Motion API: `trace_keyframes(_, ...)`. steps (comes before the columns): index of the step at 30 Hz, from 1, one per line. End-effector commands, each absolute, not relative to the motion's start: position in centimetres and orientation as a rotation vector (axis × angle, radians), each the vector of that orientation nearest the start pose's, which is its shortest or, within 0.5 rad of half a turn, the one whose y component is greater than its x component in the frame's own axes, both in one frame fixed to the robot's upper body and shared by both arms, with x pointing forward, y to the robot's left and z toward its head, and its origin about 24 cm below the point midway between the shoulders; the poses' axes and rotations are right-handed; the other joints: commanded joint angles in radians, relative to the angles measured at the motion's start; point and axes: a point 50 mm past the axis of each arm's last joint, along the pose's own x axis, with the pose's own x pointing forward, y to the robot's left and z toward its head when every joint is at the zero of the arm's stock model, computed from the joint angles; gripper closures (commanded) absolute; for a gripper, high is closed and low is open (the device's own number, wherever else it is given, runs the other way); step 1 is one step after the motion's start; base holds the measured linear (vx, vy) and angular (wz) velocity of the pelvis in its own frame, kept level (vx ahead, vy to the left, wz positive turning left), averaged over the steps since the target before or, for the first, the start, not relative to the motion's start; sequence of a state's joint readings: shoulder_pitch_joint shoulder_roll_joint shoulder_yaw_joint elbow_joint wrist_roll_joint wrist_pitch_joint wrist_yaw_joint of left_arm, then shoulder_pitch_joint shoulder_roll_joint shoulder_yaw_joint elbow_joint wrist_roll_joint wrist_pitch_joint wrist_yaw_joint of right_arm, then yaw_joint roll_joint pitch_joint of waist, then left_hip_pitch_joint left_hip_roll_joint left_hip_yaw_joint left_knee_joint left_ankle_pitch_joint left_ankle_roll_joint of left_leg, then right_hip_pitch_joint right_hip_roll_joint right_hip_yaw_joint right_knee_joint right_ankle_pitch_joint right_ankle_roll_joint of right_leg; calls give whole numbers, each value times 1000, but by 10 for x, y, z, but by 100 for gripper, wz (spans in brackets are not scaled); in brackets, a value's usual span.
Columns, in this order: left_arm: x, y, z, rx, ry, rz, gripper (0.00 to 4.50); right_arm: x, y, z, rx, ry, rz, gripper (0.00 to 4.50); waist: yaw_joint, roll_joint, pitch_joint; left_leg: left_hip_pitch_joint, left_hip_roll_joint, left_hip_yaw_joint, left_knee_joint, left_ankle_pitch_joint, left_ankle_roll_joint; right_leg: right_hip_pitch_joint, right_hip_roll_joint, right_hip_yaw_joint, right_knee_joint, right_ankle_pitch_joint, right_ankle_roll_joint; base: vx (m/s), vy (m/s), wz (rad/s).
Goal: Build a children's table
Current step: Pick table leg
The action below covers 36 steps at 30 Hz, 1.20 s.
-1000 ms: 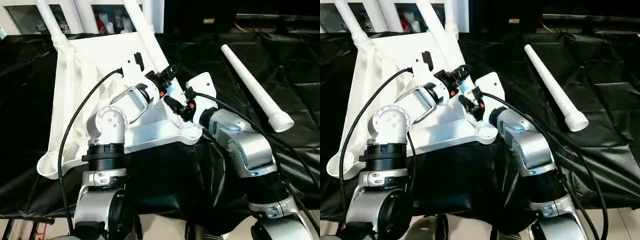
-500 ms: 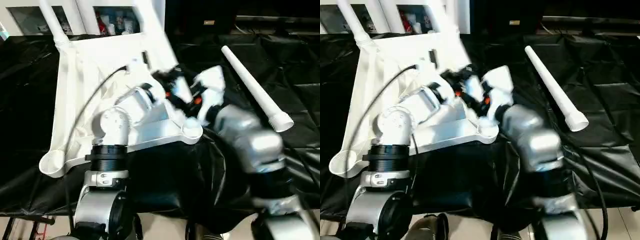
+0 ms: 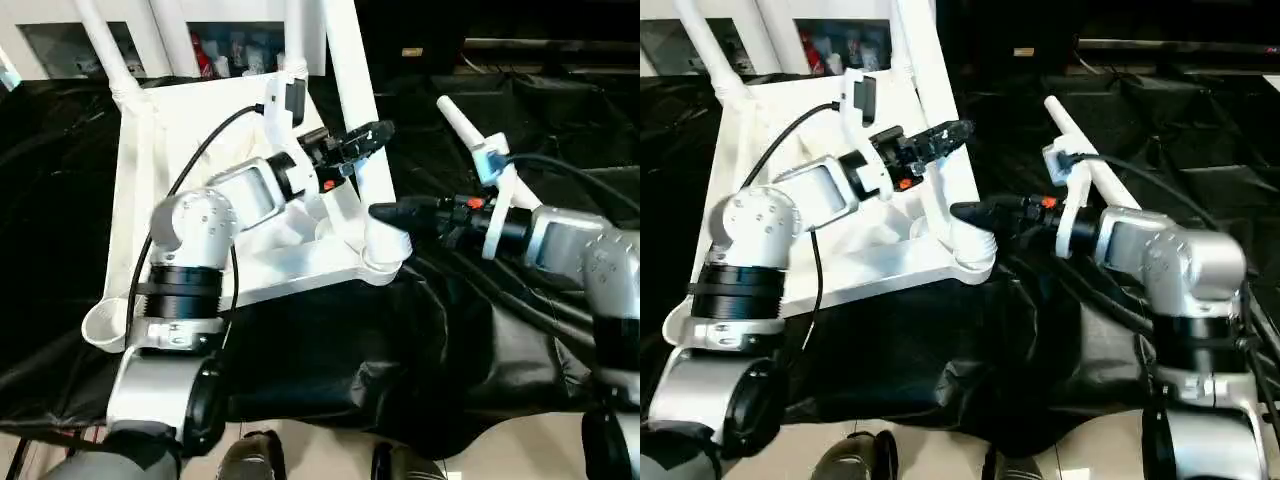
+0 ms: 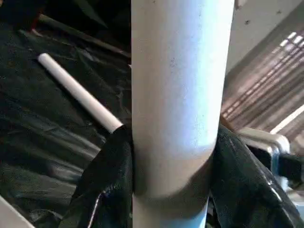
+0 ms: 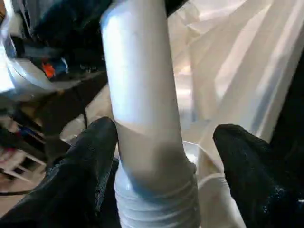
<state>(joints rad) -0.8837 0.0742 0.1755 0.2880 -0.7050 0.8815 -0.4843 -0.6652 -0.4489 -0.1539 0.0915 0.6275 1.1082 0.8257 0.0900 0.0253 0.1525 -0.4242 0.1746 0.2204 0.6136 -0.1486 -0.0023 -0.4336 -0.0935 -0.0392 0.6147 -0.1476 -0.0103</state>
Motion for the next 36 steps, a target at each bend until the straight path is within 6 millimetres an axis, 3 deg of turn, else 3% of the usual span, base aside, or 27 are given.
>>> trace_keyframes(1, 351, 64, 204, -575, 188, -1039, 259, 319, -175, 175, 370, 374, 972, 89, 4, -18, -124, 42, 39, -32, -57, -120, 41, 60, -45, 27, -67, -225, -224, 0, 0, 0)
trace_keyframes(16, 353, 64, 206, -518, 190, -1034, 259, 318, -168, 172, 307, 431, 1003, 89, 5, -22, -127, 39, 39, -33, -56, -112, 37, 62, -47, 28, -64, -215, -215, 0, 0, 0)
trace_keyframes(19, 355, 63, 207, -505, 177, -990, 259, 316, -163, 171, 290, 430, 1016, 89, 5, -23, -127, 39, 40, -33, -56, -112, 37, 63, -48, 28, -64, -211, -213, 0, 0, 0)
trace_keyframes(25, 352, 54, 208, -411, 131, -891, 259, 314, -131, 161, 228, 413, 1010, 89, 2, -21, -131, 39, 42, -33, -56, -103, 30, 59, -47, 28, -62, -203, -212, 0, 0, 0)
trace_keyframes(26, 352, 54, 208, -397, 129, -883, 259, 316, -129, 159, 218, 413, 987, 118, 3, -20, -132, 39, 41, -34, -56, -104, 29, 60, -49, 27, -63, -207, -212, 0, 0, 0)
trace_keyframes(30, 352, 51, 209, -367, 123, -861, 260, 322, -125, 154, 161, 417, 915, 131, 3, -21, -131, 39, 40, -33, -57, -113, 15, 60, -48, 28, -64, -221, -202, 0, 0, 0)
trace_keyframes(31, 352, 51, 209, -360, 124, -860, 260, 322, -125, 154, 159, 415, 915, 160, 4, -19, -132, 40, 41, -33, -57, -115, 13, 58, -47, 28, -64, -218, -199, 0, 0, 0)
trace_keyframes(36, 352, 52, 209, -342, 116, -842, 260, 322, -119, 157, 145, 383, 916, 201, 2, -19, -133, 38, 39, -33, -56, -113, 18, 60, -46, 28, -62, -200, -196, 0, 0, 0)
